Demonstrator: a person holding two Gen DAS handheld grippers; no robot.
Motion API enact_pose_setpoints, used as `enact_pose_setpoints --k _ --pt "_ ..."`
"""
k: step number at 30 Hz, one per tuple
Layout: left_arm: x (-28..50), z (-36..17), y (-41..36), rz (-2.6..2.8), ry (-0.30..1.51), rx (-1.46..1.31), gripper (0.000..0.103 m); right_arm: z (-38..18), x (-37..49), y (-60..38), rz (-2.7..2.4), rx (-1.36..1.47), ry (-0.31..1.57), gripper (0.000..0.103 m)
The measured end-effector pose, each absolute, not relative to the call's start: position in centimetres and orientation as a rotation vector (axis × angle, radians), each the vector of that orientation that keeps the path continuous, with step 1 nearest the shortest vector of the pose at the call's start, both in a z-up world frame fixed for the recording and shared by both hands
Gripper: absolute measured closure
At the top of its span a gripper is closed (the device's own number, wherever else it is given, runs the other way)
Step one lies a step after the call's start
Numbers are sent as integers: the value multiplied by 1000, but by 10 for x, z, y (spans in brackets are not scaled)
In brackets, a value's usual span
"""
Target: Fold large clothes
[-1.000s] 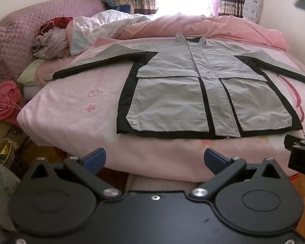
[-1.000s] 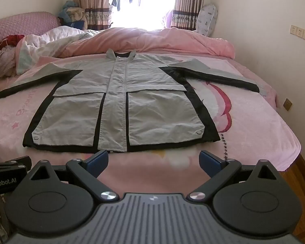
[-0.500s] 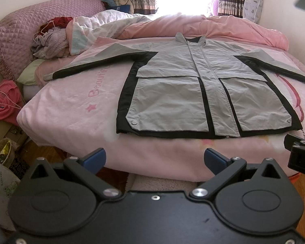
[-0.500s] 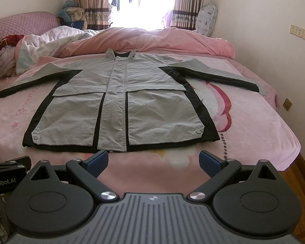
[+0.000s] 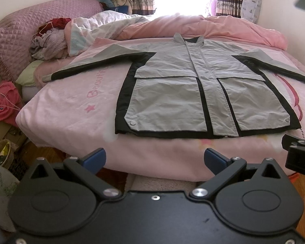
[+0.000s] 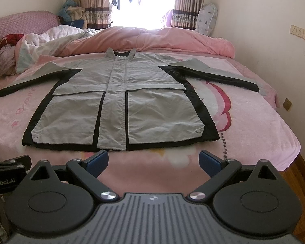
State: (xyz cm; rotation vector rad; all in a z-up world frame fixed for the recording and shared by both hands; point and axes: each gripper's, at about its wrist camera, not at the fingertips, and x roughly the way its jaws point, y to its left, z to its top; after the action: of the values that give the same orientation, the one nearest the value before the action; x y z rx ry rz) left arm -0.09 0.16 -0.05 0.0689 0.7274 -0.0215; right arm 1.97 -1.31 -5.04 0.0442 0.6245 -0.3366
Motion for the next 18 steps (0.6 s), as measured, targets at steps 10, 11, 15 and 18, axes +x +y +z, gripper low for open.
enact_pose_setpoints --k 10,11,15,18 --pt "0 0 2 -22 725 70 0 -51 21 -12 -337 44 625 0" --pt "-1 0 2 -21 724 69 0 -51 21 -12 -337 44 625 0" --pt "-1 0 2 -21 723 69 0 -50 21 -13 -338 44 624 0" --pt "-1 0 1 -21 723 70 0 -51 21 -12 -338 44 625 0"
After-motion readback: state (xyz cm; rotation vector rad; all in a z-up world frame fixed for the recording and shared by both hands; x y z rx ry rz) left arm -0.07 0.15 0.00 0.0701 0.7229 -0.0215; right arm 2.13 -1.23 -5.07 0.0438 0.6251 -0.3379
